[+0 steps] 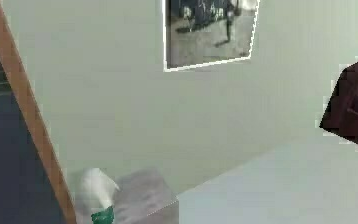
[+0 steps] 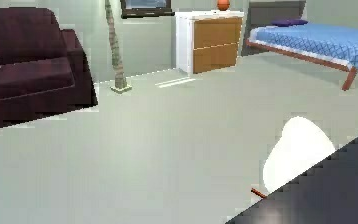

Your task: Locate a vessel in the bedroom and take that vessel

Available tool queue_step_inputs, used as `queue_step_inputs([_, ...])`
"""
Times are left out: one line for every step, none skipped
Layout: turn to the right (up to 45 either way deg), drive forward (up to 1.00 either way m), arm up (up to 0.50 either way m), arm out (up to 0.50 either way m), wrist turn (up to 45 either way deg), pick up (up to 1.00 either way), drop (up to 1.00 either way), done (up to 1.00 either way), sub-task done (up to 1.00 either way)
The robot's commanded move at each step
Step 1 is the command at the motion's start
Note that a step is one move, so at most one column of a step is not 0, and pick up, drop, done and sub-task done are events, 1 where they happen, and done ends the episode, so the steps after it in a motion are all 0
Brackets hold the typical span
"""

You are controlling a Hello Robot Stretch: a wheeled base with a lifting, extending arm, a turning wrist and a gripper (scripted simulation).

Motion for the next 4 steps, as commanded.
queue_step_inputs([-45.0, 0.00, 0.00, 0.00, 0.0, 0.00, 0.00, 0.00, 0.00])
queue_step_inputs([-27.0, 0.00, 0.00, 0.00, 0.0, 0.00, 0.00, 0.00, 0.00])
queue_step_inputs([-3.0, 0.00, 0.00, 0.00, 0.0, 0.00, 0.00, 0.00, 0.00])
queue_step_inputs([42.0, 0.00, 0.00, 0.00, 0.0, 0.00, 0.00, 0.00, 0.00])
